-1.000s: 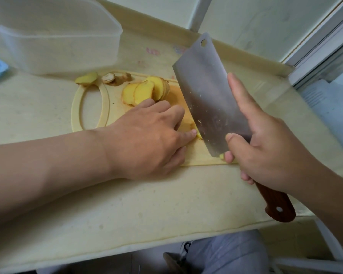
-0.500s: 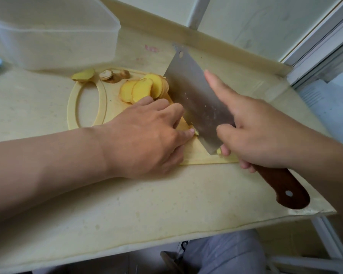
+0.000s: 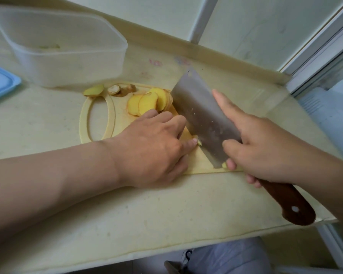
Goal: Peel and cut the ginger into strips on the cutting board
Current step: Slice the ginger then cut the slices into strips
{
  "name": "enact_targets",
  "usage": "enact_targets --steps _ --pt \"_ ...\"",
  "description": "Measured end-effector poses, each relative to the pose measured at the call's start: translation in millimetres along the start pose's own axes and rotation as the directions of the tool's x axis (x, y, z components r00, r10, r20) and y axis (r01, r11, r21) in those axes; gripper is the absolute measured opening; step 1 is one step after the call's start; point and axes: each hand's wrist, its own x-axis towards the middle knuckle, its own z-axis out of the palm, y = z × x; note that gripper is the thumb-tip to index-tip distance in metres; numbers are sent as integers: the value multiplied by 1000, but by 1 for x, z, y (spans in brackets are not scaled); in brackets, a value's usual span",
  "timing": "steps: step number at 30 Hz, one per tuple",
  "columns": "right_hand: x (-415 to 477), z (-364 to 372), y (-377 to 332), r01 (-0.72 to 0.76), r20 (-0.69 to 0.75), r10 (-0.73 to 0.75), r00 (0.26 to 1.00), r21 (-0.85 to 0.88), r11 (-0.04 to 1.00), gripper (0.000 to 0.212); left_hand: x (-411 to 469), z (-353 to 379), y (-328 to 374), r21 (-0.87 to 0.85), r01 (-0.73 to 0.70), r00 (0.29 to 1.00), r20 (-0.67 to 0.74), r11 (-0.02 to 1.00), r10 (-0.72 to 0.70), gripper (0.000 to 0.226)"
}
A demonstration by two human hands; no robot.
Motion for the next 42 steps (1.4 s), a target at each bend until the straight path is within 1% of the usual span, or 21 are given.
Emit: enact_targets --steps 4,7,11,14,20,24,27,29,31,35,42 --pt "25 0 5 17 -79 -11 997 76 997 93 0 -1 1 -2 -8 1000 8 1000 8 46" --pt "38 0 8 29 -95 -14 995 166 986 95 -1 -1 1 1 -5 1000 4 1000 5 46" --pt "32 -9 18 43 -148 3 989 305 951 93 -1 1 1 -13 2 1000 -11 1000 -2 45" --pt "22 -13 21 83 -199 -14 980 340 937 91 -1 0 1 -39 -11 999 -36 999 9 45" --pt "7 6 30 67 -169 7 986 430 900 91 -1 0 0 -43 -35 999 -40 998 33 48" --pt "3 9 35 50 -159 25 987 452 891 90 -1 -1 1 -47 -61 996 -72 997 57 41" --pt "1 6 34 55 -169 28 985 468 882 91 0 -4 1 -109 -38 982 -187 993 17 32" --pt "0 8 32 65 -169 19 985 476 877 91 1 -6 1 -131 -13 966 -256 991 -21 32" --pt "2 14 30 59 -148 12 989 467 882 92 1 -7 2 -136 21 954 -294 990 -60 32" --pt "8 17 34 11 -106 40 994 440 898 91 2 -7 -1 -129 90 943 -308 988 -126 31" --pt "25 -18 53 -37 -108 76 991 323 946 90 2 -6 -3 -98 105 953 -274 990 -128 29"
